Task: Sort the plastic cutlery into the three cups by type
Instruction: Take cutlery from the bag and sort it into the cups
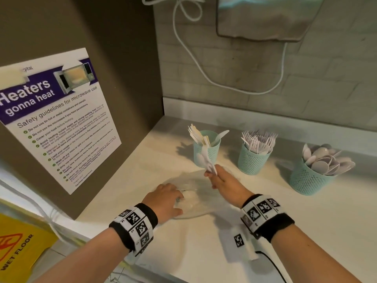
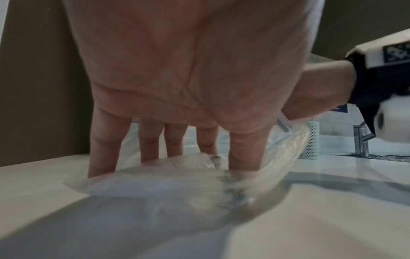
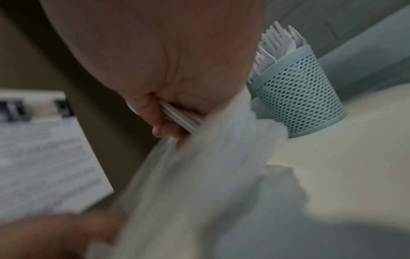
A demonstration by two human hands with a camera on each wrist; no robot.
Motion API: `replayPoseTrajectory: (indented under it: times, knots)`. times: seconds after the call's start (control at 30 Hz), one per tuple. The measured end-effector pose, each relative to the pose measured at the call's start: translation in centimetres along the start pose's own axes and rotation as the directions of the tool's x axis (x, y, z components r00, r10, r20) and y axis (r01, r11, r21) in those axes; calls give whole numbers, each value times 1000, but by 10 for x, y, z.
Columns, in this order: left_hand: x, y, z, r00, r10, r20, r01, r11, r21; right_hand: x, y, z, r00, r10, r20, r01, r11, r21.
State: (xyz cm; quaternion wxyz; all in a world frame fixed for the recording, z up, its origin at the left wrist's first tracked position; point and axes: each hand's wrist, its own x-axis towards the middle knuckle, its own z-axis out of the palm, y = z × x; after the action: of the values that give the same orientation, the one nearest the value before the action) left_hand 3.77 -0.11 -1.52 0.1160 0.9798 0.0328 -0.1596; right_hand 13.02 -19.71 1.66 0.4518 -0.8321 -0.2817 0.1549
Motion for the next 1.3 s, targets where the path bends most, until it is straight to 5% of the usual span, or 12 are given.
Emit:
replayPoseTrajectory:
  times: [0.1, 0.2, 0.33, 0.47, 0.63, 0.77, 0.93, 1.1, 1.3]
  knots:
    - [1, 6, -12, 1000, -5, 20, 4, 999, 46, 4, -25, -14, 997, 26, -67, -4, 950, 313]
    - [1, 16, -33, 999, -7, -31, 8, 999, 52, 6, -38, -25, 996, -17, -87, 52, 903, 426]
    - [0, 42, -72, 965, 51, -258, -108, 971, -212, 6, -35, -28, 996, 61, -70, -23, 889, 457]
    - [18, 69, -98, 915, 80, -395, -296, 799, -523, -1, -28, -27, 996, 73, -50, -38, 865, 501]
    - [41, 99, -104, 892, 73, -446, -349, 737, -579, -7, -15, -37, 998, 36, -57, -9, 906, 423]
    - [62, 119, -104, 880, 73, -469, -382, 696, -608, -4, 12, -54, 952, 91, -291, -5, 959, 283]
    - [86, 150, -111, 899, 148, -412, -357, 792, -496, -3, 34, -100, 816, 122, -565, -60, 990, 127]
    - [106, 169, -104, 948, 231, -218, -264, 955, -137, 5, 43, -124, 777, 97, -622, -93, 995, 40]
    - [115, 174, -98, 971, 208, -121, -200, 977, 78, 13, 40, -131, 686, -45, -727, -11, 997, -71]
